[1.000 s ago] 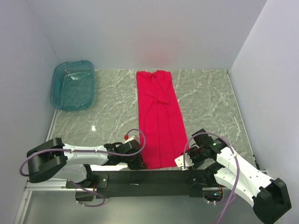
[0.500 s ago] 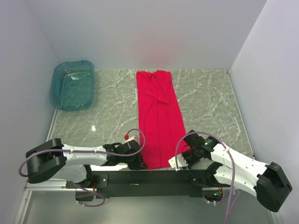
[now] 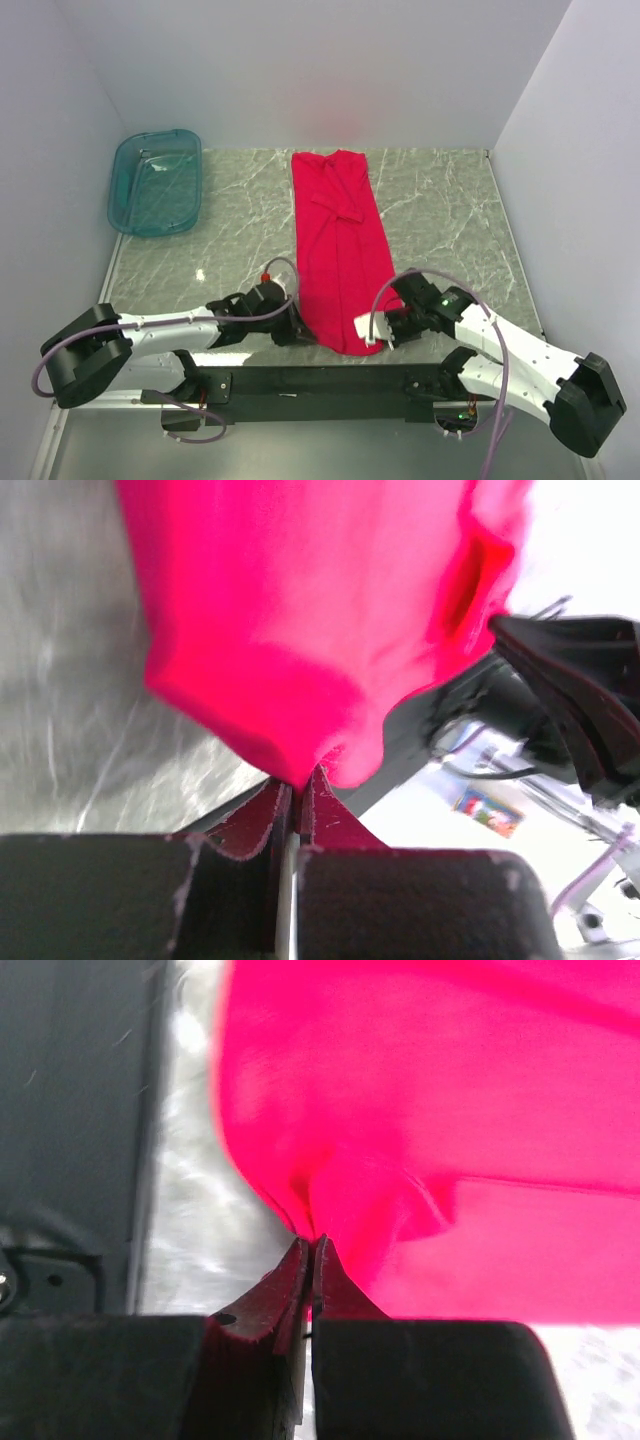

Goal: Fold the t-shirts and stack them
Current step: Fold the tshirt

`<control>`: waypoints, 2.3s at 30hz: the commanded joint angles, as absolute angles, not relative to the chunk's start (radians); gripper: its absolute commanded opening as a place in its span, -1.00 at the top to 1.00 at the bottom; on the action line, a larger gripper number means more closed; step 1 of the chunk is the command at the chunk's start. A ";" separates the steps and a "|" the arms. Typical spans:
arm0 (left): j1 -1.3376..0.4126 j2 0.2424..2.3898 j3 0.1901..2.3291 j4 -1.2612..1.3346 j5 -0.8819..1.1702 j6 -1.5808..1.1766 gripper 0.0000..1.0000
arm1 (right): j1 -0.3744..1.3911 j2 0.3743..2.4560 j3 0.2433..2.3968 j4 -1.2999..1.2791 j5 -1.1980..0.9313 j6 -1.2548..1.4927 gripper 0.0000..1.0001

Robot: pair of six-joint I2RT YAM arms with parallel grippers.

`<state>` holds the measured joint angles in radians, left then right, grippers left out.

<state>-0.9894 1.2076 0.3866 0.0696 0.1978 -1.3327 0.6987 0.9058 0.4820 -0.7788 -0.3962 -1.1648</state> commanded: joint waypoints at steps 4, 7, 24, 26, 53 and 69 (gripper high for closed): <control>-0.798 1.235 0.555 0.072 0.347 -1.169 0.99 | 0.516 1.031 0.765 -0.706 -0.485 -1.039 1.00; -0.701 1.302 0.629 0.061 0.396 -1.125 0.99 | 0.422 1.150 0.850 -0.652 -0.476 -1.003 1.00; -0.353 1.825 1.147 -0.024 0.603 -0.951 0.99 | 0.365 1.706 1.350 -0.506 -0.264 -0.861 1.00; -0.348 1.867 1.202 -0.049 0.609 -0.945 0.99 | 0.364 1.727 1.371 -0.502 -0.252 -0.856 1.00; -0.278 2.085 1.463 -0.129 0.638 -0.916 0.99 | 0.334 1.976 1.586 -0.489 -0.080 -0.721 1.00; -0.268 2.149 1.548 -0.158 0.649 -0.910 0.94 | 0.325 2.025 1.632 -0.485 -0.075 -0.692 0.99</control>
<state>-0.2760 2.1201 1.4918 -0.1669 0.6296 -0.9310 0.3347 2.0026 1.5738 -0.5003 -0.0902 -0.7139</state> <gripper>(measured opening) 0.056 0.019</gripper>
